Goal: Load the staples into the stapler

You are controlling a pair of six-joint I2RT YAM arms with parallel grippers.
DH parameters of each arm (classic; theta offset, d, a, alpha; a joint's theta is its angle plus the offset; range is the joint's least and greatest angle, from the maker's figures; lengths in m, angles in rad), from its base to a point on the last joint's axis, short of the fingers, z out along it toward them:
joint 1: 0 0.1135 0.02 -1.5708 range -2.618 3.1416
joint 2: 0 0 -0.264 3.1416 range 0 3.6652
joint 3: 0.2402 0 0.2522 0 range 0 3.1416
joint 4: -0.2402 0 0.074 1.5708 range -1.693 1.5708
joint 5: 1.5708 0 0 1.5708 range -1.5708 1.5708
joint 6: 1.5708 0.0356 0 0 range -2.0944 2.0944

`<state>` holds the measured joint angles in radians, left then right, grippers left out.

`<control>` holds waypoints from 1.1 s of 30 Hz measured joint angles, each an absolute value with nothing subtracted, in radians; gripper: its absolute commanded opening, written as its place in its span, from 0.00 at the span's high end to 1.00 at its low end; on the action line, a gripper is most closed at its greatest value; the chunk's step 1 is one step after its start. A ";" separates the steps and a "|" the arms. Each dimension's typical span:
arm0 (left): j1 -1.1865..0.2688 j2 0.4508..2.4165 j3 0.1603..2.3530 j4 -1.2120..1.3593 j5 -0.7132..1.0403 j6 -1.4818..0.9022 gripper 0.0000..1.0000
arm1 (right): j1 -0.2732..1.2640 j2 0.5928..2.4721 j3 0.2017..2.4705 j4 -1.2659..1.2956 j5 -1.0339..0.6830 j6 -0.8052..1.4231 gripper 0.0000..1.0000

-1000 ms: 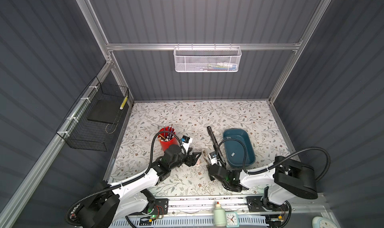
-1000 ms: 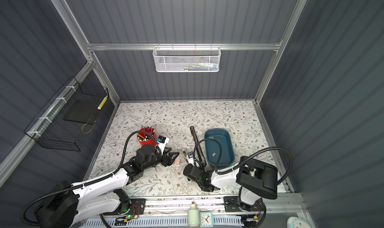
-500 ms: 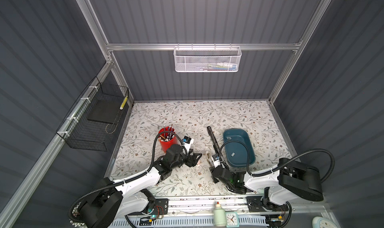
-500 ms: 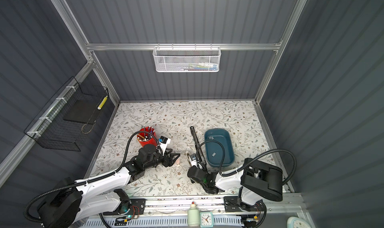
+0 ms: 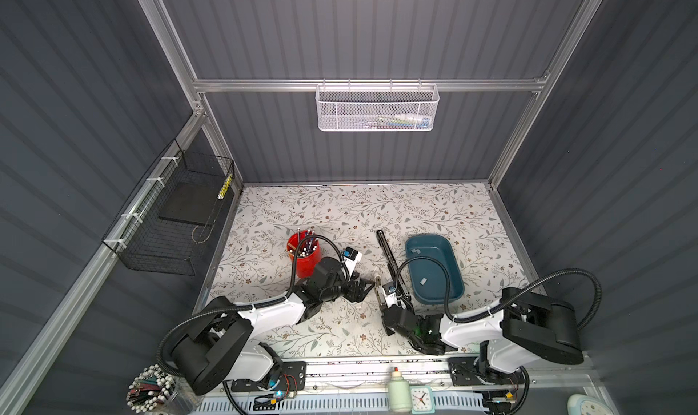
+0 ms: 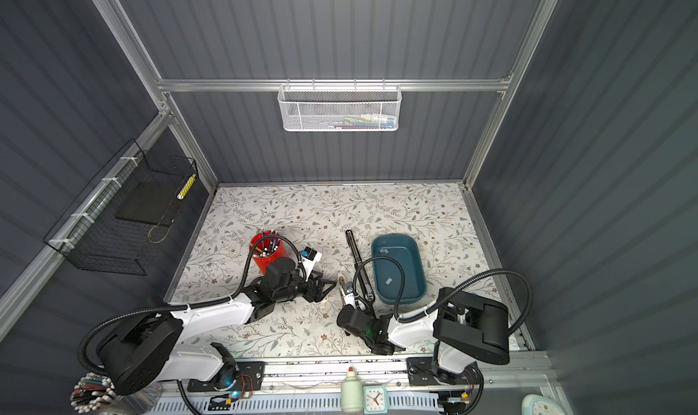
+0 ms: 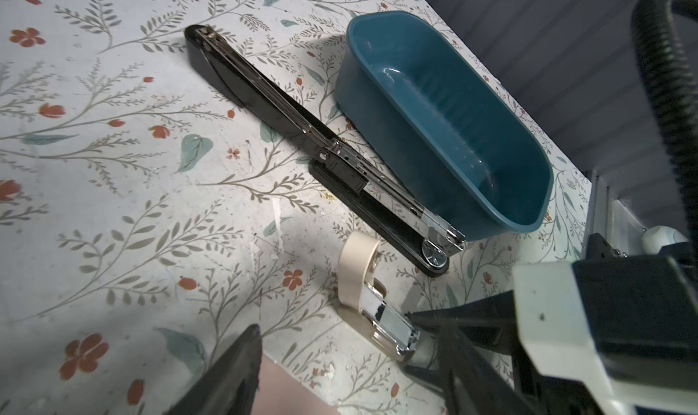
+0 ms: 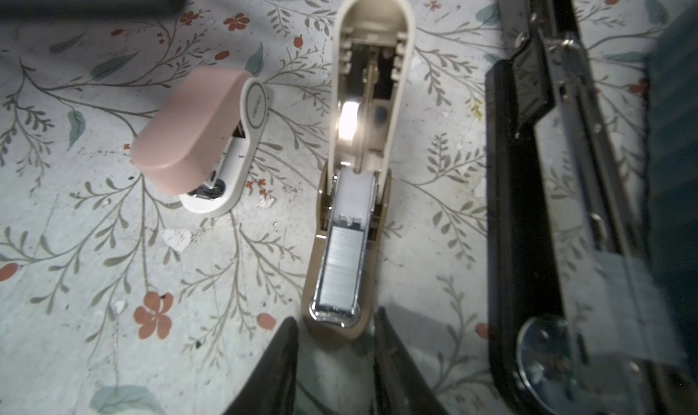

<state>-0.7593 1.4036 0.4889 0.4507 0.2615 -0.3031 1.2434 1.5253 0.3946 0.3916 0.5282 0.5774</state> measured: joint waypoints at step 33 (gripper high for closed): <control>-0.760 1.711 0.604 0.698 0.472 -0.242 0.73 | 1.243 1.468 0.301 0.460 0.567 0.595 0.58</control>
<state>-0.7597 1.7107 0.6037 0.6975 0.4725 -0.2424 1.2434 1.4677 0.3012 0.4599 0.5671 0.5953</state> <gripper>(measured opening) 0.271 0.409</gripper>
